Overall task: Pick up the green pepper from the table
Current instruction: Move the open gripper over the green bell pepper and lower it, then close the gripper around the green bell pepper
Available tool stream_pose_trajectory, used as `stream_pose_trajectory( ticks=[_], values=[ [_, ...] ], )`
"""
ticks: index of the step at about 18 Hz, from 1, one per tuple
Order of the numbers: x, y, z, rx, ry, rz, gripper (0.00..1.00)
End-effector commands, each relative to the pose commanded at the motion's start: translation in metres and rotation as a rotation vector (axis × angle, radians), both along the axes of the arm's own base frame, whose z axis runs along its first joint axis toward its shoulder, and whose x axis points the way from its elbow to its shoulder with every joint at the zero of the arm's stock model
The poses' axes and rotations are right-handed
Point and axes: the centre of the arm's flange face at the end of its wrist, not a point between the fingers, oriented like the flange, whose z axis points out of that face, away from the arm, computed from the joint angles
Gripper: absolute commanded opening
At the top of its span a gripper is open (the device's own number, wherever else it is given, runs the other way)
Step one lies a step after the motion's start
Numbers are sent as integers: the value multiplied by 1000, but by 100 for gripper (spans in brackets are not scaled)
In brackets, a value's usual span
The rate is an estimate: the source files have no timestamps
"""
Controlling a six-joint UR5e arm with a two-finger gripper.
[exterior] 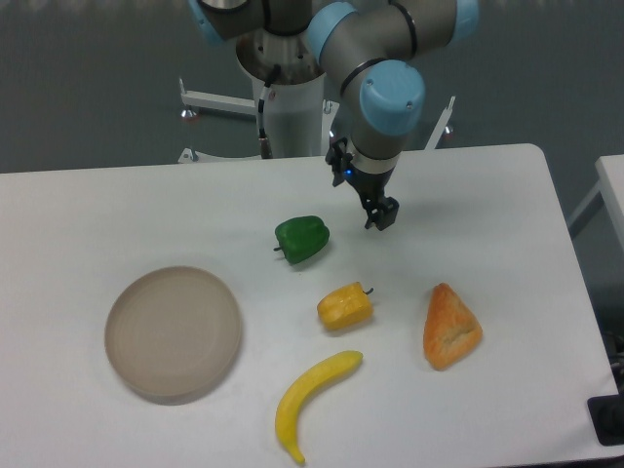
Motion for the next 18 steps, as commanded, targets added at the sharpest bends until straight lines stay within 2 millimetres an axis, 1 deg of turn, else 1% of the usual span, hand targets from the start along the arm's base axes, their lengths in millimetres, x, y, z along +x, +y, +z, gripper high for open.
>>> stream_pose_trajectory(
  ticks=[3,5,7,8,10,13,15,18],
  values=[
    [12,-1,-13,7,-23,32,100],
    [27,7,-20,0,-25,33,100],
    [31,15,-23,27,-1,60,100],
    [40,19,-27,24,-1,62,100],
    [50,17,-41,11,-7,59,100],
    [54,14,-55,18,-4,56,100],
    [53,16,-60,24,0,56,100],
    [56,19,-62,32,5,48,100]
  ],
)
